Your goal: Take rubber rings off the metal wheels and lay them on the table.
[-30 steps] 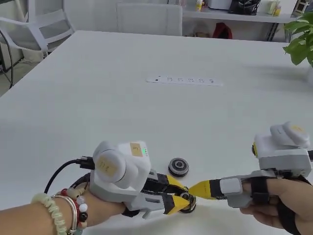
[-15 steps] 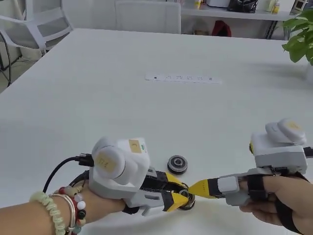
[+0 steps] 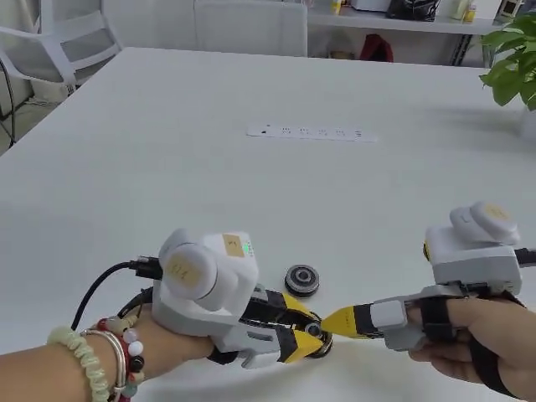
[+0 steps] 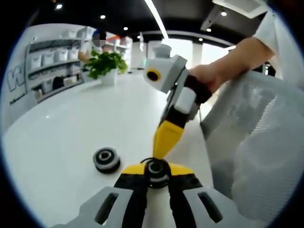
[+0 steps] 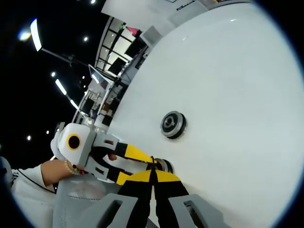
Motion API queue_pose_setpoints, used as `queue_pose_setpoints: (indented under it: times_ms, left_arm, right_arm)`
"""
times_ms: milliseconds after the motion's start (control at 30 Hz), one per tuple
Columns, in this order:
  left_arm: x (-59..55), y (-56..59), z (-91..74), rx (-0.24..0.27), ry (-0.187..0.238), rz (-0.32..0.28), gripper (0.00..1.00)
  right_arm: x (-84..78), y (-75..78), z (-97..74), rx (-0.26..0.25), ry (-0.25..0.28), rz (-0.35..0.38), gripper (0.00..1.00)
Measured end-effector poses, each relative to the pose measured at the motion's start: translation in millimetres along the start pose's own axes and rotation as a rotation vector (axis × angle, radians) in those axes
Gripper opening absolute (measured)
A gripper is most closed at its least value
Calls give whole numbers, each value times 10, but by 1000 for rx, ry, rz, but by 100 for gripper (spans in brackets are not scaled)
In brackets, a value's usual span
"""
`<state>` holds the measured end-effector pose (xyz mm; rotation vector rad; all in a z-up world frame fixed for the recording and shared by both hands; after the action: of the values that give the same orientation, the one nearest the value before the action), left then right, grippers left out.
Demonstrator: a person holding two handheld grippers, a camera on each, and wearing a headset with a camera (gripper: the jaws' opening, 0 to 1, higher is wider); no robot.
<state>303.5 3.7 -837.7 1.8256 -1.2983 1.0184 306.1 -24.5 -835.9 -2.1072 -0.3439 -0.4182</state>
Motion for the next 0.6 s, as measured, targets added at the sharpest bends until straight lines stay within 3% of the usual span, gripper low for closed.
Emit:
queue_pose_setpoints:
  times_ms: [300, 467, 600]
  left_arm:
    - [-6, 20, -25, -7, -38, 14, 19]
    - [55, 45, -61, -22, -16, 6, 18]
    - [113, 66, -78, -28, 2, 14, 23]
  right_arm:
    - [13, -21, -6, 3, 8, 4, 0]
    - [45, -34, -24, 10, 21, 7, 0]
    - [63, -49, -36, 14, 31, 10, 0]
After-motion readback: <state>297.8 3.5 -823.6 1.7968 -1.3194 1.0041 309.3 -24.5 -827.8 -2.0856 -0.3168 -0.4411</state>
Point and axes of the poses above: the centre of the closed fingertips' face, and the gripper's own axes: z roughly forward along the fingers, y roughly to its right, x roughly out of its top, the point moved 2 cm from there along -z, roughly backward along the fingers, and after that the axes turned 1 degree about -z, right-handed, at the moved point
